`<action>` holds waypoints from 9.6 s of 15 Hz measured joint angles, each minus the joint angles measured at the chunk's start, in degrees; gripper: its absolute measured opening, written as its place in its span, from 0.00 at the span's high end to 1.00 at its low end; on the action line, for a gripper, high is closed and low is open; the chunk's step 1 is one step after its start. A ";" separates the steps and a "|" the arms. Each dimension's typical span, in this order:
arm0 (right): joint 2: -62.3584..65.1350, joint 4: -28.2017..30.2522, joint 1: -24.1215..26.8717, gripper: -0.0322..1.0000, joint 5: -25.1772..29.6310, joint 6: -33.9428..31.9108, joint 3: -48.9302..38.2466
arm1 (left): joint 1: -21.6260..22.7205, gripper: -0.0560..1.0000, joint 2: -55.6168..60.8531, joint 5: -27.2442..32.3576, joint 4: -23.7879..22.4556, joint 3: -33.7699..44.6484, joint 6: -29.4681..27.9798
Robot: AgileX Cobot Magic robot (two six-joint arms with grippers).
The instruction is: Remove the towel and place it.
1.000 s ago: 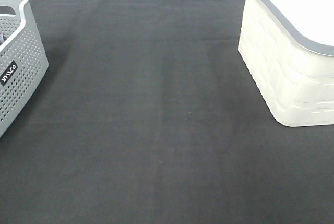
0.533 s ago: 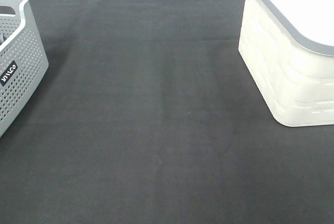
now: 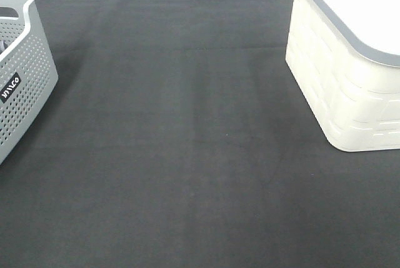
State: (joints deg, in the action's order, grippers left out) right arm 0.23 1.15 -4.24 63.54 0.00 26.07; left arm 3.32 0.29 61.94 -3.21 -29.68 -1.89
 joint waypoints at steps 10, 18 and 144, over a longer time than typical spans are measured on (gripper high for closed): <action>0.00 0.00 0.00 0.37 0.00 0.00 0.00 | 0.00 0.02 0.00 0.00 0.00 0.00 0.00; 0.00 0.00 0.00 0.37 0.00 0.00 0.00 | 0.00 0.02 0.00 0.00 0.00 0.00 -0.06; -38.96 -55.06 0.00 0.37 -10.60 57.24 11.52 | -21.37 0.95 -88.52 -2.23 23.72 -86.29 65.89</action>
State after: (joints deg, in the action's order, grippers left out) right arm -38.73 -53.92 -4.24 52.94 57.24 37.59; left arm -18.05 -88.24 59.70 20.51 -115.97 64.00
